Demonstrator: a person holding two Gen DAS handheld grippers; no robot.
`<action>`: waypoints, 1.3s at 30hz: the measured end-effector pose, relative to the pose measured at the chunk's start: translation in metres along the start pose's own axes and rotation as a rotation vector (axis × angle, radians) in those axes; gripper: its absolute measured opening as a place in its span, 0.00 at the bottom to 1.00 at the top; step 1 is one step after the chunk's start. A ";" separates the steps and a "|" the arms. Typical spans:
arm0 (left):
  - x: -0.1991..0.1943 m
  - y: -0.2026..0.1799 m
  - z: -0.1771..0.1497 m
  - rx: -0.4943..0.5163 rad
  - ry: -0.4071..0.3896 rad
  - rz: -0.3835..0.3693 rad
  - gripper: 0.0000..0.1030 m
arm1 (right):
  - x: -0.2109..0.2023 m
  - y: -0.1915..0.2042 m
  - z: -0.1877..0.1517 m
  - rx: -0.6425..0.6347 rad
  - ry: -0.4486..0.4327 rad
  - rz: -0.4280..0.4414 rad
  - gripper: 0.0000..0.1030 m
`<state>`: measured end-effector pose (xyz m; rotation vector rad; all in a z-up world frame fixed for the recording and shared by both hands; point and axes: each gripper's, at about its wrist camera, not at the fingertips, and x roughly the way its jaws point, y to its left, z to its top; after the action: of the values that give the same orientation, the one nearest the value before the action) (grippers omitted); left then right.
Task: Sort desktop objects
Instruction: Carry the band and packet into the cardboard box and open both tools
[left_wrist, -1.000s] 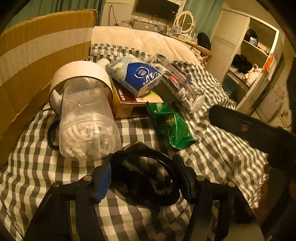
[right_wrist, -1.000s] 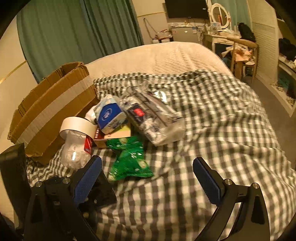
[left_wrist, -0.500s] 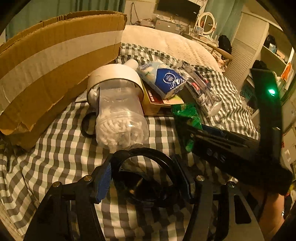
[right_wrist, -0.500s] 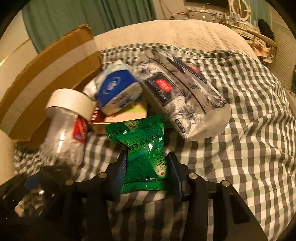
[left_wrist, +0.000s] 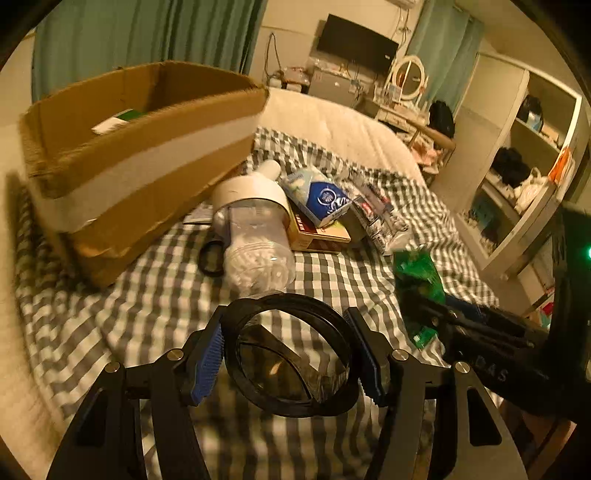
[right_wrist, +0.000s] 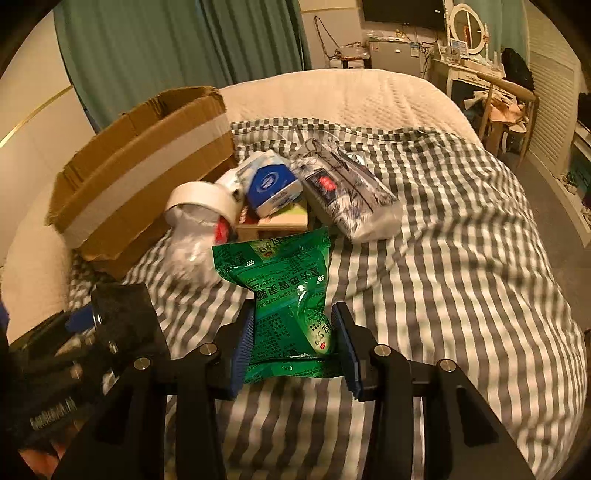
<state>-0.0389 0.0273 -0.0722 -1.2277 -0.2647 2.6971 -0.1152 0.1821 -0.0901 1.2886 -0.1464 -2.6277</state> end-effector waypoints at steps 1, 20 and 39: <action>-0.008 0.004 -0.001 -0.011 -0.006 -0.003 0.62 | -0.005 0.003 -0.005 0.003 0.001 -0.001 0.40; -0.108 0.095 0.133 -0.136 -0.281 0.018 0.62 | -0.066 0.110 0.090 -0.082 -0.133 0.203 0.40; -0.029 0.141 0.148 -0.048 -0.246 0.154 0.93 | 0.050 0.146 0.195 0.044 -0.131 0.340 0.66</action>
<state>-0.1433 -0.1298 0.0127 -0.9626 -0.2781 2.9937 -0.2777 0.0282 0.0175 1.0008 -0.4084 -2.4233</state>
